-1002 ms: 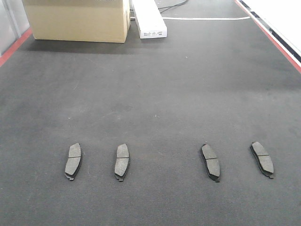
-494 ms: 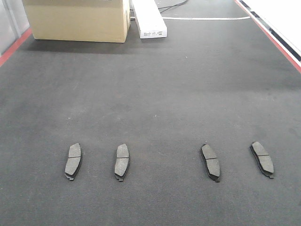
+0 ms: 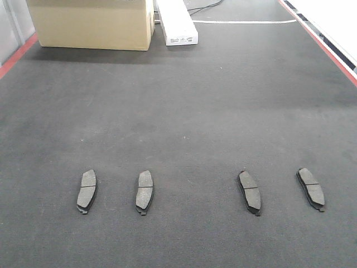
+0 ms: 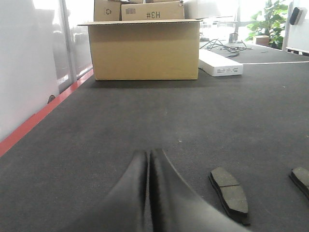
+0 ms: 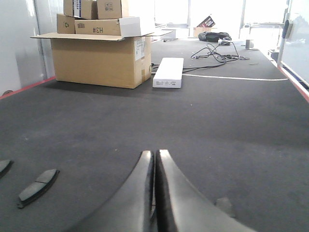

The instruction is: Move and align brake pads A on conveyor

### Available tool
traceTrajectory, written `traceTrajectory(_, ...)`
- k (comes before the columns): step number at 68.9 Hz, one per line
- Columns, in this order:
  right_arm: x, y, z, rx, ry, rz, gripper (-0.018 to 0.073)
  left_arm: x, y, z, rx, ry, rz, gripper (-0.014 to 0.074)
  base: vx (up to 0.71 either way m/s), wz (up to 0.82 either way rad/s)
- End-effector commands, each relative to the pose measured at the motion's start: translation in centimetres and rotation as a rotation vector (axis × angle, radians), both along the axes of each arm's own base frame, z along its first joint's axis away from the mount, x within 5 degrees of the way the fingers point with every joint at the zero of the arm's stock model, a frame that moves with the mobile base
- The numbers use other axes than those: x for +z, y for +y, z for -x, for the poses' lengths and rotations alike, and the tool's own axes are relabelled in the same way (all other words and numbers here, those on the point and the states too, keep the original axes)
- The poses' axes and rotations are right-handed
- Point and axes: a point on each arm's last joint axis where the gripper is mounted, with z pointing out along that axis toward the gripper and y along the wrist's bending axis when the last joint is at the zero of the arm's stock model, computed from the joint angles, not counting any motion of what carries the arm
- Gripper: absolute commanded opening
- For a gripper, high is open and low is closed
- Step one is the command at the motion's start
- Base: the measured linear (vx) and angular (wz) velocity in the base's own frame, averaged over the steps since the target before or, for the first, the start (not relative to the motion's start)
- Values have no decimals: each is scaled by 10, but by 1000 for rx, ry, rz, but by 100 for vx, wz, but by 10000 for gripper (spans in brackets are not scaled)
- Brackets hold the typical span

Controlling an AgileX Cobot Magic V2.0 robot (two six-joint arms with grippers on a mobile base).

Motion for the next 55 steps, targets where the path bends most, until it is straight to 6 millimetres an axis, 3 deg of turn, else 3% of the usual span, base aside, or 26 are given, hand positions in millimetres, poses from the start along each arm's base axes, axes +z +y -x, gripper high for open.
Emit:
traceTrajectory(1, 13, -2, -1, -44, -111, 57, -12, 1, 0, 0, -2, -64, 7, -6, 0, 0)
traceTrajectory(12, -11, -2, -13, -207, -88, 87, -12, 1, 0, 0, -2, -64, 7, -6, 0, 0)
traceTrajectory(21, -37, -5, -24, -316, -109, -3, -12, 1, 0, 0, -2, -64, 7, -6, 0, 0)
traceTrajectory(37, -79, -7, -33, -350, -128, -23, -12, 1, 0, 0, -2, -64, 7, -6, 0, 0)
traceTrajectory(55, -84, -7, -32, -350, -140, 18, -12, 1, 0, 0, -2, -62, 7, -6, 0, 0)
